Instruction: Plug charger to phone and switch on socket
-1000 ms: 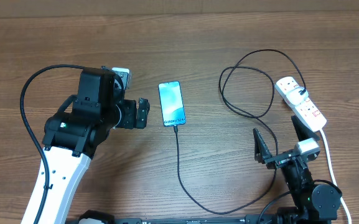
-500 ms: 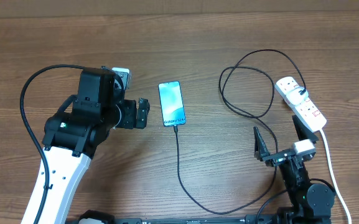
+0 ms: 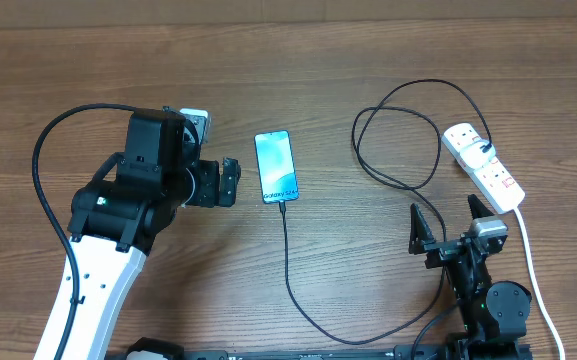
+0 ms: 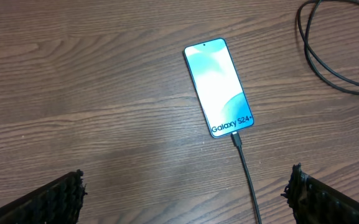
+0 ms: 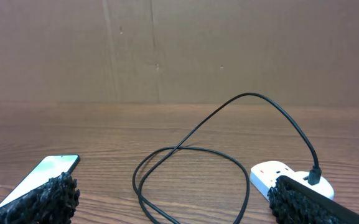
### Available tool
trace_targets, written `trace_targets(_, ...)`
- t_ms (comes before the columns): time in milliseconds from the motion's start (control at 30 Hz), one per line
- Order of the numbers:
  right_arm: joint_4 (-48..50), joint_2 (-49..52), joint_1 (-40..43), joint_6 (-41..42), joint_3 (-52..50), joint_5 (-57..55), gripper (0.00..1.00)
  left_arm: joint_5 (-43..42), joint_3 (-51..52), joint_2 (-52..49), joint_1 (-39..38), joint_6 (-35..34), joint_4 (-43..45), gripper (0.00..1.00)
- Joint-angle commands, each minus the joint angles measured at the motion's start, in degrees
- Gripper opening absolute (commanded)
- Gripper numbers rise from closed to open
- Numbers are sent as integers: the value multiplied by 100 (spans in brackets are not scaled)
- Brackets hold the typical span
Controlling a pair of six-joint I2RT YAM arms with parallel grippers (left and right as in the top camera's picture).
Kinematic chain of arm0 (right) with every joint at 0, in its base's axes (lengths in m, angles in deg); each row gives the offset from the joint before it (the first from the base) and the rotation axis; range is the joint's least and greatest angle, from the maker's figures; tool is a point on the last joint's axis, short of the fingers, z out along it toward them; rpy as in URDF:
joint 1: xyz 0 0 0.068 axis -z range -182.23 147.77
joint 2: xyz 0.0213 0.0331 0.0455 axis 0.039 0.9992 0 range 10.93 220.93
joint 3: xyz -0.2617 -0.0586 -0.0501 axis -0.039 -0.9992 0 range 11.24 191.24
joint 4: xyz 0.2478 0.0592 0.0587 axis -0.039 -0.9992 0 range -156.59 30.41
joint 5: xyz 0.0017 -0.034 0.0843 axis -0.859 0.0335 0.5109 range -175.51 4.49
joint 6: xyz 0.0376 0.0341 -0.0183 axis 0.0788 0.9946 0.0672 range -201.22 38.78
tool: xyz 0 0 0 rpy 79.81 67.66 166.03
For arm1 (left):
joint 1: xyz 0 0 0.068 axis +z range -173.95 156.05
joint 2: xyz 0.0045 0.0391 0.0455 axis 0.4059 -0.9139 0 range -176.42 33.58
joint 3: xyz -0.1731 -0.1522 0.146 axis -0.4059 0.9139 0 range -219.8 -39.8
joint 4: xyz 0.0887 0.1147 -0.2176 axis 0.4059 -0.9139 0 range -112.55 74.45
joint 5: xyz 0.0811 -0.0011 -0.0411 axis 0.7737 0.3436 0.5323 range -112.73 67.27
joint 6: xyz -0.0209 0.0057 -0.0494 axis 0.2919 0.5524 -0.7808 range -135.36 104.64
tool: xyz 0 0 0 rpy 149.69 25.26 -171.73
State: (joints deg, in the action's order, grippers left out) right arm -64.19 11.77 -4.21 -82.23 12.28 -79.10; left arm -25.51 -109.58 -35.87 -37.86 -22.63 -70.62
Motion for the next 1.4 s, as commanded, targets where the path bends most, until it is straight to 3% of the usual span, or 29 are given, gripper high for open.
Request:
trace_targets(0,7,-70,-26,96,-61,-125,100,-20,-4,-24,-52,85,0,100)
trace_targets(267,-2,-70,-26,-249,-61,-118,100,-20,-4,-24,-52,85,0,99)
trace_targets(1367,20,-68,-22,-201,-59,-61,100,-20,-4,-24,-52,85,0,100)
